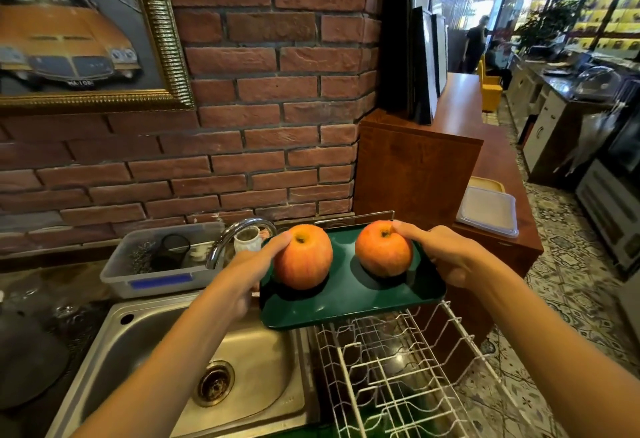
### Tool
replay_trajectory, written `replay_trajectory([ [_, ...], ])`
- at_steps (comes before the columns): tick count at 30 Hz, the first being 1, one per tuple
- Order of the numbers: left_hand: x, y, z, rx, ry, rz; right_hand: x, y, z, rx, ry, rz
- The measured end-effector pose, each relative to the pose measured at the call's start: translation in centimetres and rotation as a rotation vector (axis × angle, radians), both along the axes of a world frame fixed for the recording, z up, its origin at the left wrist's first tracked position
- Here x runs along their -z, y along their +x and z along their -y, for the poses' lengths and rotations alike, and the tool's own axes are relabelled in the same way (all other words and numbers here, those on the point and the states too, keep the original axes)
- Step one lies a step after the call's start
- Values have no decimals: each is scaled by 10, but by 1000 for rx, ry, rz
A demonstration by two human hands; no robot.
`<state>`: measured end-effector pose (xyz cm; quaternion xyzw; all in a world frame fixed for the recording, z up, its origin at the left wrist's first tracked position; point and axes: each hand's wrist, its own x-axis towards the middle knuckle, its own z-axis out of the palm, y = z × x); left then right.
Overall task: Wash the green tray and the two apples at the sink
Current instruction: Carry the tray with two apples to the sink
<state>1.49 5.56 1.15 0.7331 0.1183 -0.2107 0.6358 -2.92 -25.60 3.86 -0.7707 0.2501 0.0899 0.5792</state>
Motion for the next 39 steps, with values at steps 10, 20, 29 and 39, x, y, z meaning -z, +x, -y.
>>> replay_trajectory([
  [10,-22,-13,-115,-21,4,31,-11,-10,-120,-15,51,-19],
  [20,-3,-28,-212,-3,20,10,8,-32,-219,-40,113,-23],
  [29,61,-40,-258,-9,5,-130,84,-42,-265,11,148,-72],
  [39,152,-28,-270,-112,-7,-249,197,-2,-282,1,130,-133],
])
